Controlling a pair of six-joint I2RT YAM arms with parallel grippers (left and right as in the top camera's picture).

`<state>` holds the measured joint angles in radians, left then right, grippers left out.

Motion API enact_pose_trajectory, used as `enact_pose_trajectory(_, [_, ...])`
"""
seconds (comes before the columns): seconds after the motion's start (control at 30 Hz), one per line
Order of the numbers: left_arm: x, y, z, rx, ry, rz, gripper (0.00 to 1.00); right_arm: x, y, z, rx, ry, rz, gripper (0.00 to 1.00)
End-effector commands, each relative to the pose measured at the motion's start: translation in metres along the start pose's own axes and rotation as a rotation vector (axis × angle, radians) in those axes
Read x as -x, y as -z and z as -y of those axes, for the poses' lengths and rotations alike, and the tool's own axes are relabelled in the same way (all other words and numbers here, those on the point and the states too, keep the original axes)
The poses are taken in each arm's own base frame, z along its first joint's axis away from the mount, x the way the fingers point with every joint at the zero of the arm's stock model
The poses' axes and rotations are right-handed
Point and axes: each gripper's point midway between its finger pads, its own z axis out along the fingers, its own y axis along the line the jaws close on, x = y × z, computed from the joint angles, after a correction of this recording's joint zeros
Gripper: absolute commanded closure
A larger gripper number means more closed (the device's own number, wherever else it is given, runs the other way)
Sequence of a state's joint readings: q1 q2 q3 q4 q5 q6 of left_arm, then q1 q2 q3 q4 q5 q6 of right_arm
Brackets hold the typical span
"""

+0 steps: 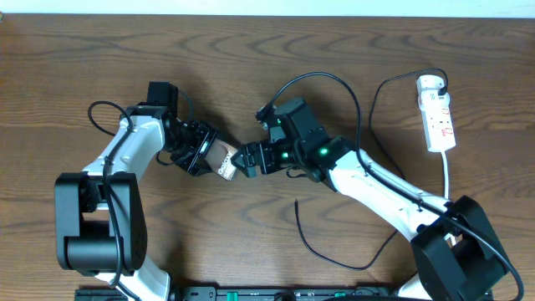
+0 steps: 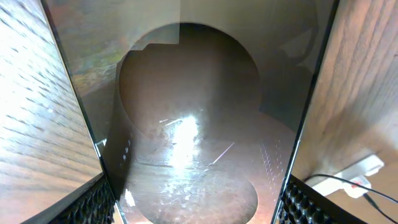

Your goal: Plug charger to phone and switch on socket

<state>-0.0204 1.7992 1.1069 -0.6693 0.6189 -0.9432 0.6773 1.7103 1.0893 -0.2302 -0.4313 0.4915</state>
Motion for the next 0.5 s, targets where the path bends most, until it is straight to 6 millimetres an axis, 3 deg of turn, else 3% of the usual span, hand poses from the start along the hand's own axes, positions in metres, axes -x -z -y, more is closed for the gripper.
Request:
enact_pose_trajectory(0.0, [-0.010,0.002,0.008,-0.047,0.033,-0.063,0.93,0.007,0.002,-0.005,-0.027,-0.012,0.037,0.03])
enact_pose_trajectory(0.27, [-0.023,0.004,0.016,-0.090,0.065,-0.140,0.93,0.007,0.001,-0.005,-0.036,-0.009,0.040,0.06])
enact_pose_trajectory(0.47, [-0.029,0.005,0.020,-0.110,0.082,-0.178,0.93,0.010,0.000,0.007,-0.098,-0.061,0.069,0.09])
